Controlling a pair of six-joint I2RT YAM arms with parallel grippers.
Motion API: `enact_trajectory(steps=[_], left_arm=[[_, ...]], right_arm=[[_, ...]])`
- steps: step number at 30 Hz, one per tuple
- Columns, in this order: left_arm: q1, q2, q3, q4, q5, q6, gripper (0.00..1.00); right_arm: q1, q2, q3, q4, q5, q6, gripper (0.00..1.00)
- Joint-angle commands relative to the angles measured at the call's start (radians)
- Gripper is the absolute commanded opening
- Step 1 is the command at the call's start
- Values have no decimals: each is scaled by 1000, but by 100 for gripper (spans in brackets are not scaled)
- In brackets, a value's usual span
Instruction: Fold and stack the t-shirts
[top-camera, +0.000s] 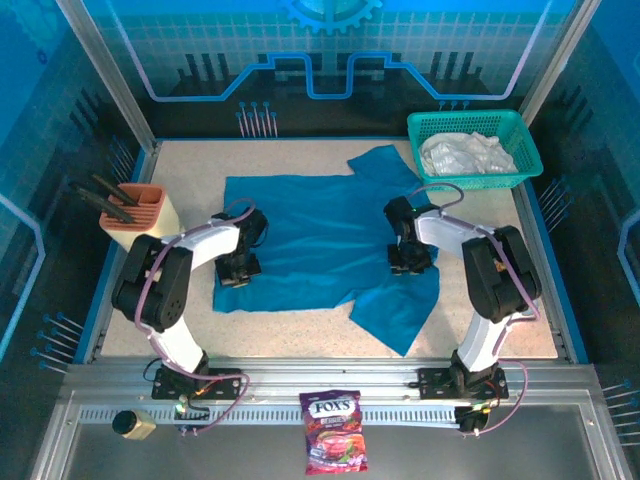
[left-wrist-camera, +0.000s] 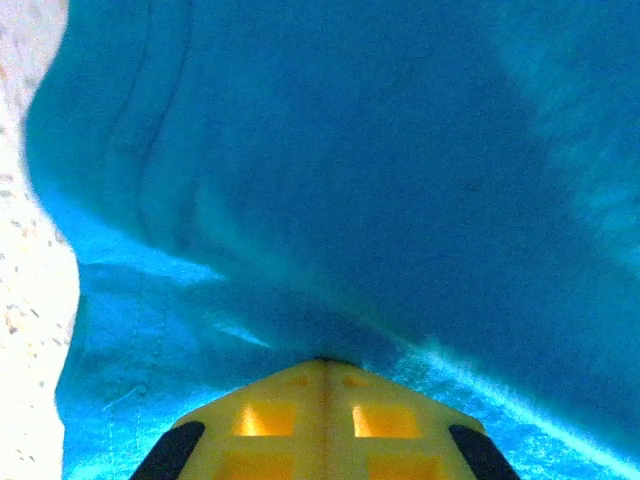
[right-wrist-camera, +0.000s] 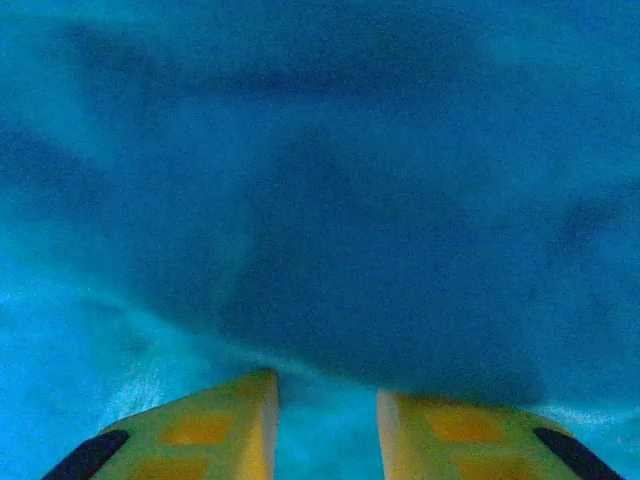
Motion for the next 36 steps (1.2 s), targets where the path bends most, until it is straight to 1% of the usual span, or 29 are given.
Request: enact_trajectory(steps=[1,3,7,10,18,22,26,30,33,36], left_arm=[[-6,79,54,-5,-55,-21,0],[-6,107,88,-28,-90,-15,0],[-3,157,165,-86,-157,0,0],[2,176,199,-110,-183,7,0],[39,157,206,-148,-241,11,0],[45,137,181,-119,-225,22,0],[45,103,184,-107,-195,28,0],[36,33,238,-156,-196,41,0],[33,-34,311,-206,-207,52,0],[31,-73,393,-237,-206,67,10]], right_arm=[[-1,68,50,33,6,20,32],[2,95,73,29,28,23,31],[-21,120,106,34,17,15,31],[-39,122,120,34,18,13,31],[-82,91,101,44,19,27,31],[-83,65,59,57,0,43,30],[-72,6,30,52,-9,41,30],[-62,-87,46,7,-8,21,34],[-54,-158,93,-30,-7,-6,38],[-49,-191,145,-31,-5,-35,44]])
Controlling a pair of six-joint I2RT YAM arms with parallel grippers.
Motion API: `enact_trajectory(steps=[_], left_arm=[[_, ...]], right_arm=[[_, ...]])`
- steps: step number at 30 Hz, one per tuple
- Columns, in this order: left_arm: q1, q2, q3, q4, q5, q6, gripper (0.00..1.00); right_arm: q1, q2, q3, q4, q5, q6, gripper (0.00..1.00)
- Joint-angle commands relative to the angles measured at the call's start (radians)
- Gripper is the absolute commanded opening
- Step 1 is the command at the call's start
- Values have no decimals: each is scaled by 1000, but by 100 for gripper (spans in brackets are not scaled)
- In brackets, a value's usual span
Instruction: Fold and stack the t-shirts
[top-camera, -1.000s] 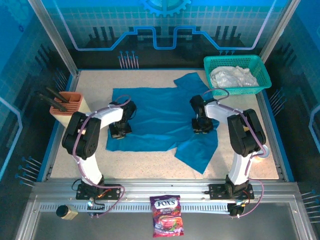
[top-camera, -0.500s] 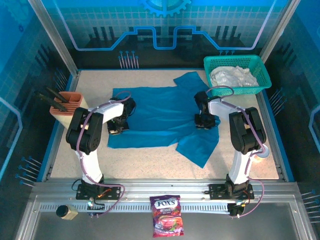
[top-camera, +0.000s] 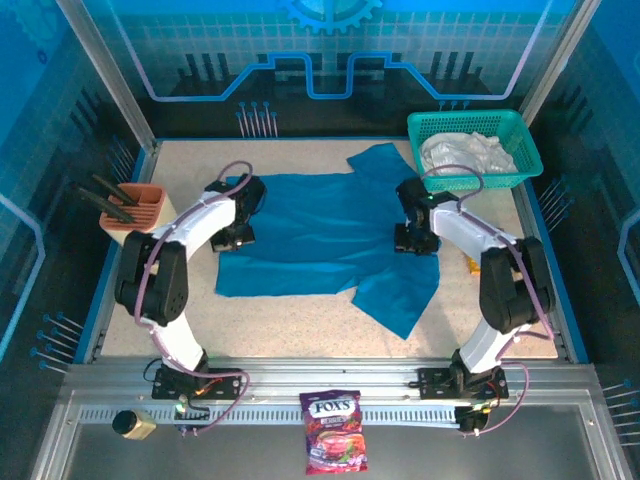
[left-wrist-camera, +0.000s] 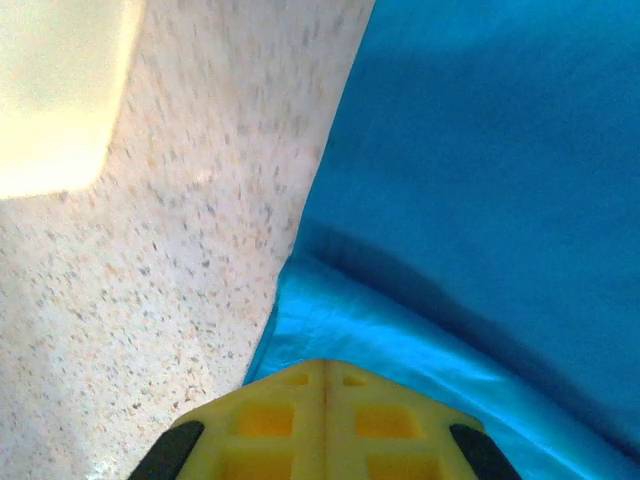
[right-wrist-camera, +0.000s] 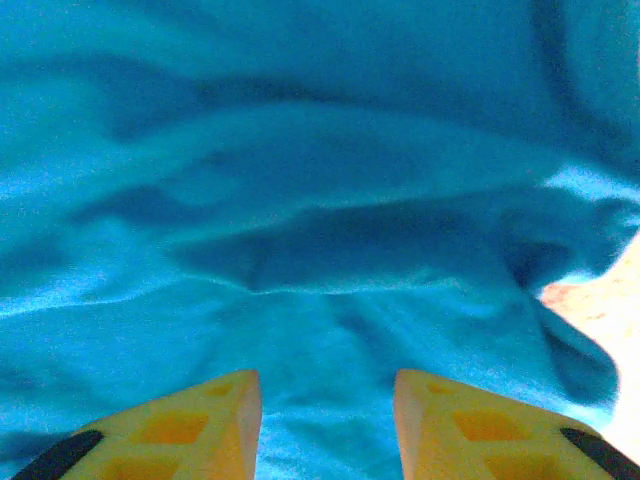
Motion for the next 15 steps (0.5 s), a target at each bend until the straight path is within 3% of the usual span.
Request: enact_trajectory(steps=[1,5,15], left_arm=[[-7,-60,104,-69,-6,37,14],[-1,15,229,-70,9,71,22],[17,281,382,156,145,88,22]], right_arm=[[11,-40,79,-24,-5,-40,46],[12,50,194,8,-18,-96,51],[12,417,512,48,-65,-170,50]])
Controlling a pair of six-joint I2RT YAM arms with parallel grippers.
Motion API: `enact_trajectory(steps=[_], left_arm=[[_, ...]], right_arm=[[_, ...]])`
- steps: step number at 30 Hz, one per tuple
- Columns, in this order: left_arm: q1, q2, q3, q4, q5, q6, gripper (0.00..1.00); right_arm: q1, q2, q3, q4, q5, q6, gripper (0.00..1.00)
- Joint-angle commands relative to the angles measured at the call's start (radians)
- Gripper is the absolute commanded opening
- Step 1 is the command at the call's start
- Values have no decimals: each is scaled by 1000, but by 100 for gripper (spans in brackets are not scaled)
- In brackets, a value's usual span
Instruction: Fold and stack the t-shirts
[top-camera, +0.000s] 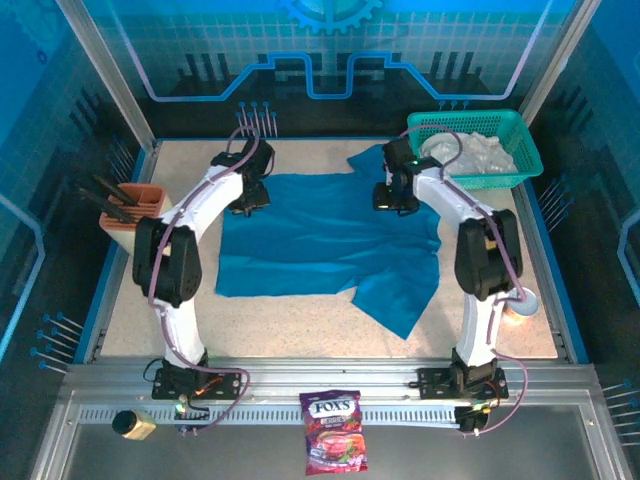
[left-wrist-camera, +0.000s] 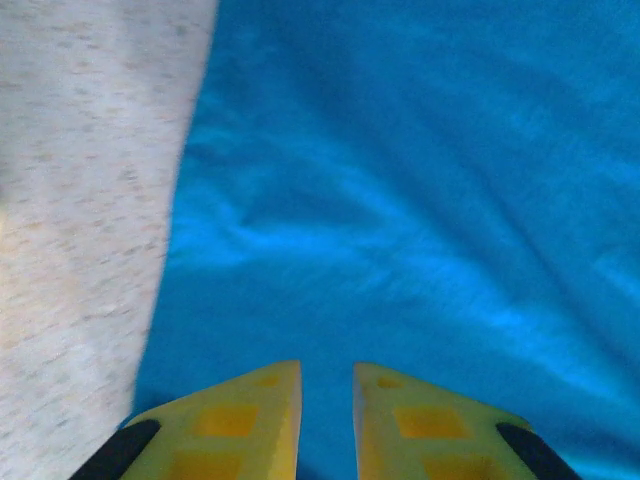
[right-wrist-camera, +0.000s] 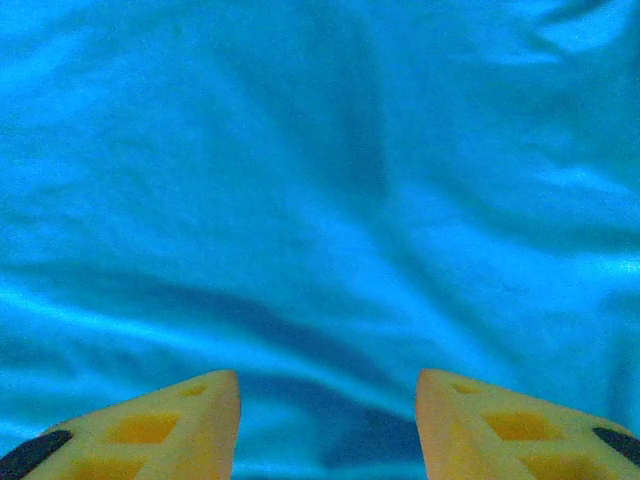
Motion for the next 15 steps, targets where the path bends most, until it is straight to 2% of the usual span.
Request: enact_trajectory(steps=[1,9,15], left_arm=[[13,86,82,65,57,14,22],[13,268,192,45,89,-2,20],[13,280,144,41,98,-9,20]], right_arm=[[9,97,88,-10,-28,-32,50],[10,274,223,-82,-25,22,49],[17,278,173,-100,-3,60,48]])
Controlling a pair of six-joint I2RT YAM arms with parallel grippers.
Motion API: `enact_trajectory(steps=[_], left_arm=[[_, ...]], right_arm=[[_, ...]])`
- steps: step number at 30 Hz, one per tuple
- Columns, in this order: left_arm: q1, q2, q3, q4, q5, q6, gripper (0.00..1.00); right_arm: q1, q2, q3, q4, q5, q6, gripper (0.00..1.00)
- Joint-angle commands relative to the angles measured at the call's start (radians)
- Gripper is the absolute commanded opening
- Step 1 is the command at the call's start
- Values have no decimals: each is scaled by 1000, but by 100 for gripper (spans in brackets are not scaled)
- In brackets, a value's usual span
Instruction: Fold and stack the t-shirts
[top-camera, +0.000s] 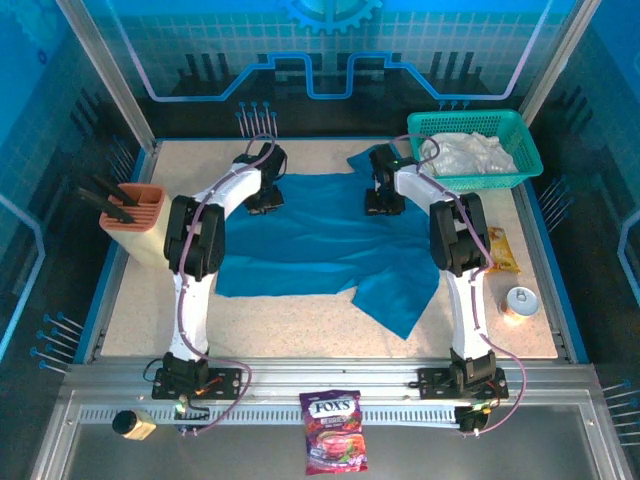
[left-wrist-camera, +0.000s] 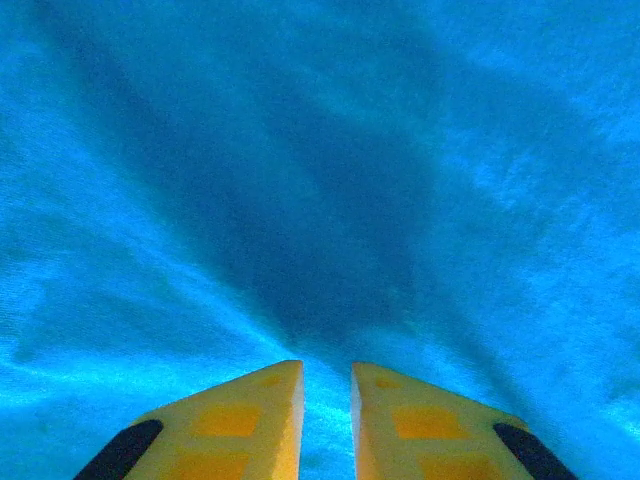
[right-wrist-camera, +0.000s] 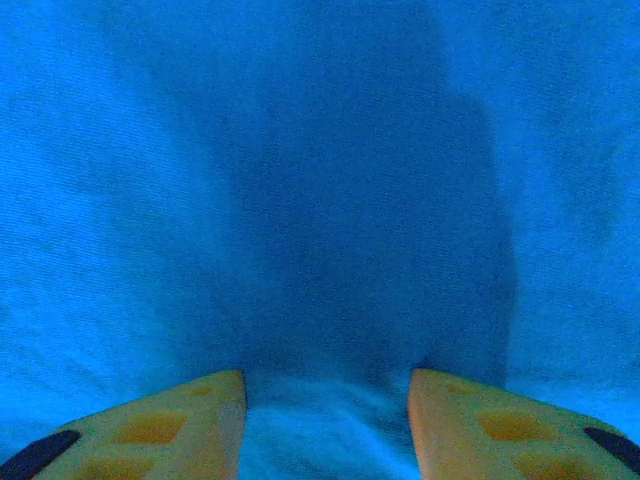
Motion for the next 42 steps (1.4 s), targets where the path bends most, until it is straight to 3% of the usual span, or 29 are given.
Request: enact_trajectory(steps=[1,16,27,35,42], left_arm=[[6,4,-27,-20,16,-6,20],[5,-142,-283,16,2,-21,16],[6,-272,-496,29,-37,-50,14],[6,-402,-451,-50,-64,-35,13],[6,-431,-275,-120,-60,17,16]], right_arm=[[15,-2,-35,-53,7,40,48],[17,-215,-365,26,16,65,47],[50,-266,-400,25,3,86,48],[43,-312,-282,-47,37,36,56],[9,-282,-191,-36,22,-30,56]])
